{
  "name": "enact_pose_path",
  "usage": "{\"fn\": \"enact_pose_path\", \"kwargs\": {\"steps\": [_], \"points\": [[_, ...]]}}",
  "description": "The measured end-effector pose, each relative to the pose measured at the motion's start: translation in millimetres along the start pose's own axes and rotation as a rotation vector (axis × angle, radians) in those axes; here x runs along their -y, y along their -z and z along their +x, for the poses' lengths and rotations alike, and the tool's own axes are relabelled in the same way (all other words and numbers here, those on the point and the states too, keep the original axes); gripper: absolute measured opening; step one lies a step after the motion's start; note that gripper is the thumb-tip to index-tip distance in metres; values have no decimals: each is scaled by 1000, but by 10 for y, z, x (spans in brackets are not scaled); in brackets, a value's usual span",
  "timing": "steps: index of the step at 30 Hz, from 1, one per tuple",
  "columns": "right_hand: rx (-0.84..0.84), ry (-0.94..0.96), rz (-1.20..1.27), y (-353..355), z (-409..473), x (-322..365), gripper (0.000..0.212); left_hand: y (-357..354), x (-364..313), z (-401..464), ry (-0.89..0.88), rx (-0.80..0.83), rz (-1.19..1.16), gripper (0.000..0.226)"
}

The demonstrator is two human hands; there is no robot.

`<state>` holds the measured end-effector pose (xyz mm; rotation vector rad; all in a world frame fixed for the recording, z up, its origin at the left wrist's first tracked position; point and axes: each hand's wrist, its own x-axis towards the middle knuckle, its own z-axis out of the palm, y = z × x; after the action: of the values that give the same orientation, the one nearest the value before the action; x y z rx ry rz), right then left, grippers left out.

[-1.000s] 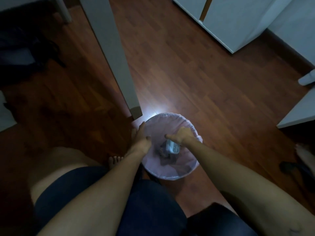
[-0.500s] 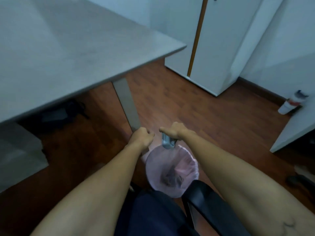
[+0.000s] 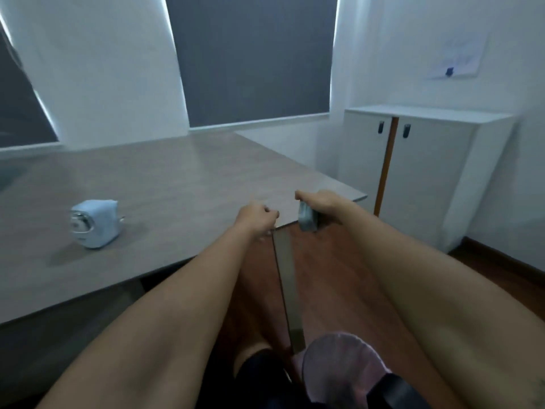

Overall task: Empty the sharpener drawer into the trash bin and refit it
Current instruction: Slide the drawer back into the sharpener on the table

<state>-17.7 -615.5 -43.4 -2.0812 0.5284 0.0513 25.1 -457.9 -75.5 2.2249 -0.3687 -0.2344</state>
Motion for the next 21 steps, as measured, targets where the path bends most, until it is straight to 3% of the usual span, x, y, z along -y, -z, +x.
{"fn": "enact_pose_path", "kwargs": {"steps": [5, 11, 16, 21], "points": [[103, 78, 82, -370, -5, 574, 43, 848, 79, -198, 24, -182, -35, 21], [222, 176, 206, -1111, 83, 1175, 55, 1686, 557, -398, 88, -446, 38, 26], [286, 236, 327, -1697, 115, 1546, 53, 2168, 1011, -586, 165, -737, 164, 45], [317, 246, 427, -2152, 243, 1775, 45, 2391, 1524, -642, 296, -829, 237, 61]]}}
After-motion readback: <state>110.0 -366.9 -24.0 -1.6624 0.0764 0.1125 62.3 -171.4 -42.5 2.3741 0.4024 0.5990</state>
